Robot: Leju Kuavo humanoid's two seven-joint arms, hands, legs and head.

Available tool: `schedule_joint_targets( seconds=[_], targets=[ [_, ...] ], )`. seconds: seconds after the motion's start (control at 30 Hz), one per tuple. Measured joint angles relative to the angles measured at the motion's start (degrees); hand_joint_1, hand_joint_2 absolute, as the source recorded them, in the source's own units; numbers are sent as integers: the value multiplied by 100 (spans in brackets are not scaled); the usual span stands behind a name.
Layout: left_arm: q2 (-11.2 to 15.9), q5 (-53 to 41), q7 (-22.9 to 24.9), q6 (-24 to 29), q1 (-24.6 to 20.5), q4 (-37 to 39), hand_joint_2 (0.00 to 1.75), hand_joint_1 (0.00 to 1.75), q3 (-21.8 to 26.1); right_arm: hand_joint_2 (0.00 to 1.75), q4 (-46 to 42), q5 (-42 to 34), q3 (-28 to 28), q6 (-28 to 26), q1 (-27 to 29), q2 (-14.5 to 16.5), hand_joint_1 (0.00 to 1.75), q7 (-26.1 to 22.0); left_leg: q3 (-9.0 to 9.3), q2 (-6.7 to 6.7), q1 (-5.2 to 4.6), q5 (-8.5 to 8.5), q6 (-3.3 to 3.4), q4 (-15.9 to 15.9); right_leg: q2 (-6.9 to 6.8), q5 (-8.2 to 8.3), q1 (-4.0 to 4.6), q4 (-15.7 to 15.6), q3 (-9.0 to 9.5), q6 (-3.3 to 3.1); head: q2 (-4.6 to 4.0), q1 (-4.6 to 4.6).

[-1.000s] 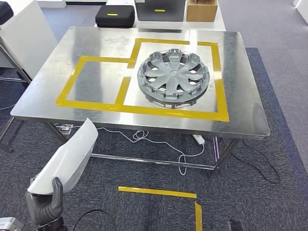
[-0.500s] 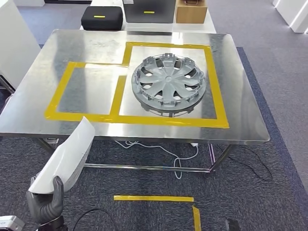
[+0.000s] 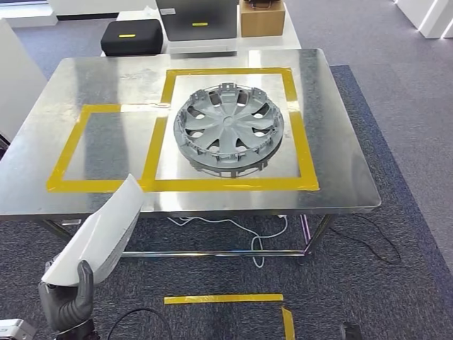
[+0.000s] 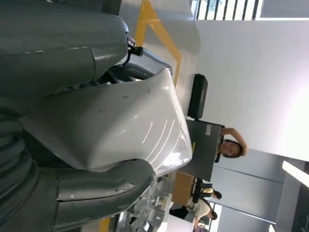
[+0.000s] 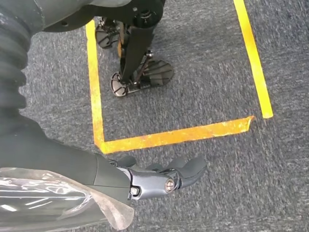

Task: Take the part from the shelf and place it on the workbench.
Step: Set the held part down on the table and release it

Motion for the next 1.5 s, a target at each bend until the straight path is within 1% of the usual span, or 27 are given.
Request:
schedule_joint_targets(
  seconds=[0.03, 0.07, 0.13, 0.17, 0.2, 0.33, 0.4, 0.47, 0.5, 0.53, 0.6, 0.67, 0.7, 0.8, 0.87, 0.9, 0.97, 1.0, 1.03, 1.07, 1.13, 1.17, 1.23, 1.33, 1.4, 1.47, 1.5],
  targets=[
    [2, 0, 0, 1, 2, 1, 175, 175, 1, 175, 0, 3, -4, 1, 0, 0, 0, -2, -2, -1, 0, 112, 12, -42, 16, -12, 3, 0, 20, 0, 0, 0],
    [3, 0, 0, 1, 3, 2, 175, 175, 1, 175, 0, 6, -7, 4, -1, 0, 0, -4, 99, -4, -2, 317, 35, -301, 34, -26, 5, 0, 45, 4, 0, -1],
    [3, 0, 0, 2, 1, 2, 175, 175, 1, 175, 0, 13, -10, 12, -9, 1, 0, -13, 419, -22, -18, 709, 101, -1054, 67, -58, 13, -1, 87, 32, 0, 1],
    [2, -1, 0, 3, -3, 1, 175, 175, 1, 175, 0, 21, -11, 14, -16, 1, 0, -19, 540, -31, -30, 793, 129, -1337, 78, -71, 17, 0, 91, 59, 0, -1],
    [1, -2, 0, 5, -5, -1, 175, 175, 1, 175, 0, 31, -13, 13, -21, 2, 0, -25, 601, -41, -43, 805, 150, -1489, 83, -79, 19, -6, 87, 92, 0, 2],
    [-9, -5, 0, 10, -3, -5, 175, 175, 2, 175, -3, 74, -22, 6, -29, 0, 0, -42, 681, -49, -31, 786, 234, -1643, 69, -143, 16, 12, 74, 228, 0, 15],
    [-19, -9, 0, 10, -6, -7, 175, 175, 1, 175, -6, 84, -24, 6, -39, -2, 0, -51, 746, -39, -9, 794, 290, -1707, 58, -382, 16, 489, -171, 263, 0, 39],
    [-25, -10, 0, 10, -5, -5, 175, 175, 1, 175, -7, 88, -25, 5, -32, -3, 0, -54, 765, -33, -22, 771, 330, -1710, 51, -660, 18, 1269, -611, 290, 0, 54],
    [-26, -9, 0, 10, 0, -5, 175, 175, 1, 175, -7, 89, -26, 5, -23, -4, 0, -53, 780, -35, -32, 755, 341, -1709, 51, -681, 18, 1504, -770, 296, 0, 54],
    [-26, -9, 0, 10, 2, -5, 175, 175, 2, 175, -7, 89, -28, 3, -14, -5, 0, -53, 802, -40, -39, 736, 344, -1708, 50, -592, 20, 1537, -833, 297, 0, 55],
    [-28, -9, 0, 9, 7, -5, 175, 175, 2, 175, -7, 89, -31, 0, -9, -8, 0, -53, 885, -48, -43, 679, 326, -1707, 37, -135, 20, 919, -601, 278, 0, 56],
    [-28, -9, 0, 9, 6, -5, 175, 175, 2, 175, -7, 91, -31, -1, -23, -9, 0, -55, 948, -48, -60, 608, 274, -1698, 12, 132, 35, 219, -257, 233, 1, 54],
    [-29, -9, 0, 9, 5, -5, 175, 175, 2, 175, -7, 92, -31, -2, -29, -9, 0, -59, 961, -47, -70, 582, 245, -1693, 3, 148, 45, 47, -157, 204, 1, 49],
    [-30, -8, 0, 8, 1, -6, 175, 175, 1, 175, -7, 97, -32, -3, -20, -8, 0, -66, 987, -44, -76, 533, 166, -1688, 6, 90, 52, -31, -78, 111, 2, 33],
    [-28, -7, 0, 8, -4, -8, 175, 175, 1, 175, -7, 102, -33, -3, -16, -8, 0, -67, 914, -48, -64, 401, 98, -1462, 7, 72, 25, -63, -24, 51, 2, 15],
    [-27, -7, 0, 8, -4, -9, 175, 175, 2, 175, -8, 104, -34, -5, -21, -8, 0, -67, 781, -51, -51, 271, 64, -1180, 5, 58, 13, -75, 7, 23, 2, 6],
    [-24, -7, 0, 9, 2, -9, 175, 175, 3, 175, -9, 105, -35, -8, -31, -9, 0, -68, 363, -51, -25, -9, 20, -421, 7, 13, 11, -76, 58, -11, 1, -1],
    [-22, -7, 0, 10, 7, -9, 175, 175, 3, 175, -8, 107, -36, -10, -30, -9, 0, -68, 175, -51, -12, -51, 7, -138, 11, -15, 10, -76, 90, -16, 2, -2],
    [-19, -7, 0, 11, 10, -9, 175, 175, 3, 175, -8, 108, -36, -9, -25, -8, 0, -67, 64, -51, -1, 22, 1, -39, 17, -46, 8, -76, 130, -12, 2, -1],
    [-16, -7, 0, 12, 12, -9, 175, 175, 3, 175, -7, 110, -36, -8, -21, -8, 0, -67, 50, -51, 7, 212, 2, -151, 28, -84, 4, -76, 181, -1, 2, -2],
    [-10, -15, 0, 20, 11, -9, 175, 175, 3, 175, -7, 122, -36, -5, -21, -7, 0, -67, 265, -53, 9, 707, 26, -821, 52, -167, -7, -80, 282, 48, 1, -1],
    [-10, -24, 0, 33, 10, -11, 175, 175, 3, 175, -7, 129, -36, -5, -28, -7, 0, -67, 399, -54, 0, 845, 46, -1157, 65, -210, -4, -79, 309, 86, 1, -6],
    [-10, -68, 0, 126, 7, -23, 175, 175, 2, 175, -8, 140, -37, -10, -40, -7, 0, -67, 535, -56, -25, 853, 98, -1464, 70, -265, 6, -101, 318, 156, 0, 1],
    [-14, -240, 0, 532, 11, -123, 175, 175, -1, 175, -9, 153, -49, -35, -52, -7, 0, -63, 586, -62, -21, 804, 202, -1550, 48, -319, 1, -120, 354, 241, 1, 21],
    [-6, -425, -1, 1079, 15, -257, 175, 175, -39, 175, -12, 145, -71, -118, -63, 17, 0, -106, 652, -58, -2, 781, 283, -1598, 41, -513, 2, 263, 179, 274, 1, 45],
    [42, -604, -2, 1915, 30, -433, 175, 175, -166, 175, -13, 121, -121, -259, -49, 78, 0, -185, 698, -53, -19, 727, 339, -1602, 38, -799, 9, 1040, -280, 277, 0, 66],
    [84, -650, -2, 2303, 46, -527, 175, 175, -253, 175, -13, 111, -150, -315, -33, 110, 0, -215, 726, -56, -31, 697, 353, -1601, 38, -863, 10, 1364, -510, 275, 0, 67]
  ],
)
